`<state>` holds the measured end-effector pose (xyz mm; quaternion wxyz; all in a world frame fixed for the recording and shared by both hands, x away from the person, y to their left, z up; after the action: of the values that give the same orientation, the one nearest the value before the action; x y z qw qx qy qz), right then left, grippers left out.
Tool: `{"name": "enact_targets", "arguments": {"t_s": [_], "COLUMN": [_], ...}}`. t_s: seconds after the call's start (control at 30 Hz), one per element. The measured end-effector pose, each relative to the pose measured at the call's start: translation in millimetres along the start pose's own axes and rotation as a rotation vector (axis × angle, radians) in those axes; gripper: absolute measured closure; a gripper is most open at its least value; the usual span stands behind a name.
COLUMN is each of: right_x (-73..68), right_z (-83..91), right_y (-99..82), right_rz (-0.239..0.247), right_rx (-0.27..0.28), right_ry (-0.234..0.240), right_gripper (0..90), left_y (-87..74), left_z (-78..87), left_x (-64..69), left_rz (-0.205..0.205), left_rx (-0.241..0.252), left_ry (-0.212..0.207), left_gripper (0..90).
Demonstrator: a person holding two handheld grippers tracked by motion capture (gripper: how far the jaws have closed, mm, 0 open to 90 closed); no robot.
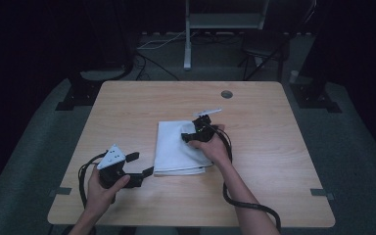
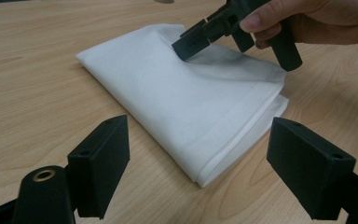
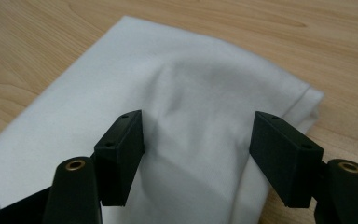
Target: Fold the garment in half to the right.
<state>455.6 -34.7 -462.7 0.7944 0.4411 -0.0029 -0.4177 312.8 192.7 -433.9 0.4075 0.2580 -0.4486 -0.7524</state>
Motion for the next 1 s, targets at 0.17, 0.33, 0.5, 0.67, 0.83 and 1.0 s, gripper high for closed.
{"name": "enact_targets", "arguments": {"t_s": [0.17, 0.33, 0.5, 0.67, 0.83, 1.0], "right_x": [0.9, 1.7, 1.5, 1.4, -0.3, -4.3], "right_z": [-2.0, -3.0, -2.8, -2.0, 3.3, 11.5], "right_y": [-1.0, -0.7, -0.9, -1.2, -0.2, 0.7], "right_rz": [0.001, 0.004, 0.005, 0.003, 0.002, 0.01], "right_rx": [-0.002, -0.01, -0.01, -0.008, 0.005, 0.019], "right_ry": [-0.007, -0.015, -0.019, -0.027, -0.023, -0.01], "right_gripper": [34.0, 33.7, 31.1, 24.2, 20.4, 14.5], "left_y": [-0.9, -0.2, 1.3, 2.4, 1.4, 1.8], "left_z": [-0.3, -2.3, -3.6, -3.8, -4.1, -3.6], "left_x": [-0.2, 1.0, -0.6, -5.2, -9.4, -13.0], "left_rz": [0.003, 0.008, 0.009, 0.023, 0.039, 0.064], "left_rx": [-0.002, -0.001, -0.001, 0.002, 0.001, 0.01], "left_ry": [0.002, 0.0, 0.003, 0.011, 0.018, 0.03], "left_gripper": [21.2, 21.3, 21.3, 21.3, 21.3, 21.3]}}
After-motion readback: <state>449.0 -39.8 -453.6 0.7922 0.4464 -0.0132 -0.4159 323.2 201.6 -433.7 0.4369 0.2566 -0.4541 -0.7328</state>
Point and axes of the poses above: each handheld gripper's, and its own axes: z roughly backward along the jaws, y roughly out of its top, x roughly to its right, the point moved 5 cm from there along -z, roughly forward along the jaws, and after that the axes turned 14 degrees about y, right-handed, at the moved point
